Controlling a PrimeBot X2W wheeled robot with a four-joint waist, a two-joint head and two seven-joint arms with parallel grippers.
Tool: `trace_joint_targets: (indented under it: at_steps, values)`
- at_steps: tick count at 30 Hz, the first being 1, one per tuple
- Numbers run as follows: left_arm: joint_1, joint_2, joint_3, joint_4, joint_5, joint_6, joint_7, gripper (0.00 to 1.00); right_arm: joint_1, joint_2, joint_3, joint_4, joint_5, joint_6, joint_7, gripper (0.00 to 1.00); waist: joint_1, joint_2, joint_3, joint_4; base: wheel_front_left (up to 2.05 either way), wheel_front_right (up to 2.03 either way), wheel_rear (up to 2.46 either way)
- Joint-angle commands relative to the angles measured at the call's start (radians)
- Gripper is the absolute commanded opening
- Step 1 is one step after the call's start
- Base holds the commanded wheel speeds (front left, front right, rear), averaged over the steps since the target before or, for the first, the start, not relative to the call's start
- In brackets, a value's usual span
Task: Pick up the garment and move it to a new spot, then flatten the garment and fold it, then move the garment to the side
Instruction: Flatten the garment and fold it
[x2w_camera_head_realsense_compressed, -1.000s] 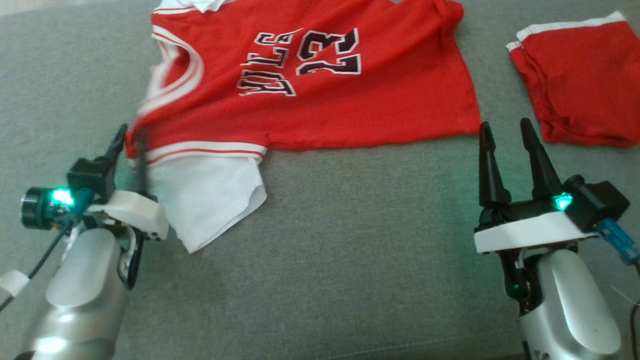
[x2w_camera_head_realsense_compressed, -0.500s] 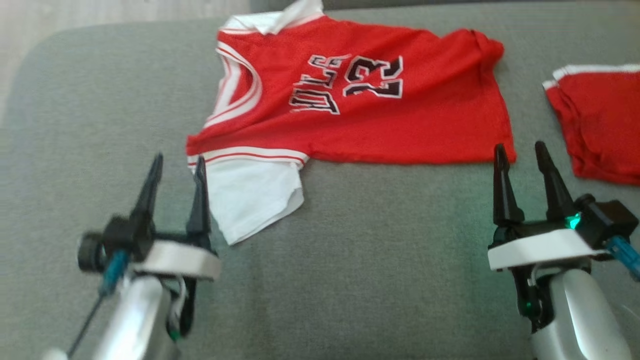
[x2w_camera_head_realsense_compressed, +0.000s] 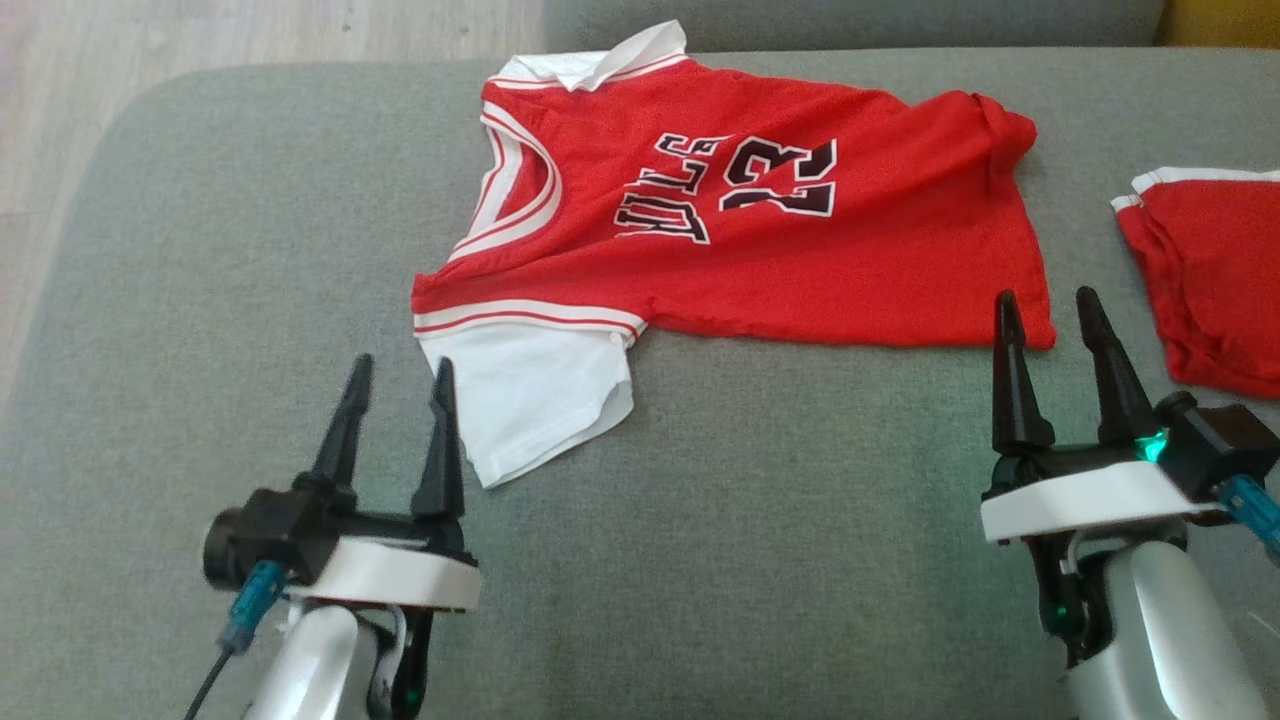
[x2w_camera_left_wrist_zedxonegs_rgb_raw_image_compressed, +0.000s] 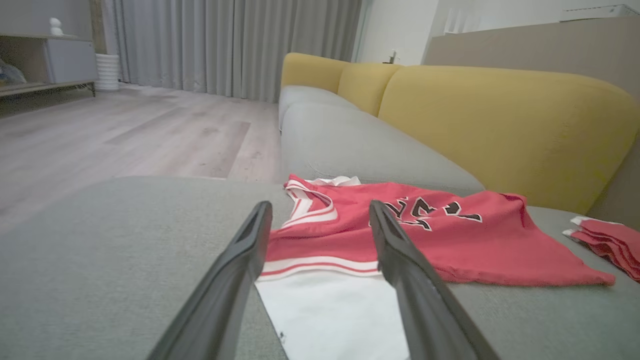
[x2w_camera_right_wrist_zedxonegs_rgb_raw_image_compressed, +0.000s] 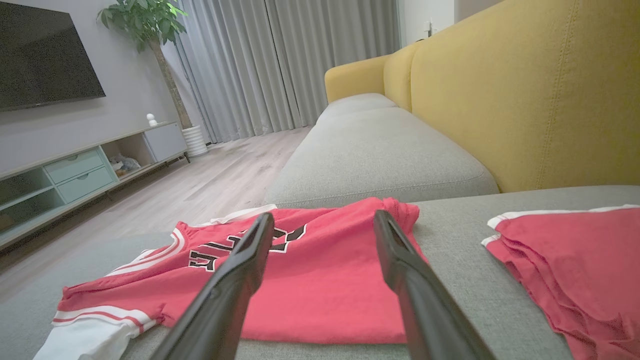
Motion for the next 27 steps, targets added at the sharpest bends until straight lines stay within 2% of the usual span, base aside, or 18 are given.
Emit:
trace_joint_targets:
  at_steps: [1,4,8,18,22,25,26,27]
  values:
    - [-0.027,-0.001,0.025,-0.009,-0.005,-0.019,-0.009,1.0,-0.014,-0.002,0.025,-0.039,0.001,-0.001,-0.008,1.0,0.0001,0.0,0.009,-0.005,0.0,0.0,0.0]
    - [-0.04,0.003,0.019,0.064,-0.012,-0.028,0.006,1.0,-0.018,-0.002,0.028,-0.038,0.0,-0.001,-0.009,1.0,0.0001,0.0,0.024,-0.017,0.0,0.0,0.0]
    - [-0.08,0.006,0.011,0.195,-0.024,-0.03,0.076,1.0,-0.025,-0.002,0.019,-0.035,0.008,-0.001,-0.017,1.0,0.0001,0.0,0.057,-0.036,0.0,0.0,0.0]
    - [-0.15,0.007,-0.008,0.352,-0.045,-0.057,0.139,1.0,-0.045,-0.002,0.02,-0.02,0.013,-0.001,-0.035,1.0,0.0001,0.0,0.105,-0.068,0.0,0.0,0.0]
    - [-0.16,0.008,-0.008,0.392,-0.046,-0.03,0.18,1.0,-0.048,-0.002,0.019,-0.012,0.014,-0.001,-0.04,1.0,0.0001,0.0,0.108,-0.075,0.0,0.0,0.0]
    - [-0.164,0.012,-0.017,0.412,-0.049,-0.032,0.217,0.98,-0.051,-0.002,0.021,-0.006,0.016,-0.001,-0.043,1.0,0.0001,0.0,0.107,-0.079,0.0,0.0,0.0]
    - [-0.164,0.014,-0.023,0.417,-0.049,-0.038,0.228,0.49,-0.053,-0.002,0.021,-0.004,0.016,-0.001,-0.044,1.0,0.0001,0.0,0.106,-0.08,0.0,0.0,0.0]
    - [-0.164,0.016,-0.028,0.419,-0.049,-0.044,0.236,0.07,-0.054,-0.002,0.022,-0.002,0.017,-0.001,-0.045,1.0,0.0001,0.0,0.105,-0.081,0.0,0.0,0.0]
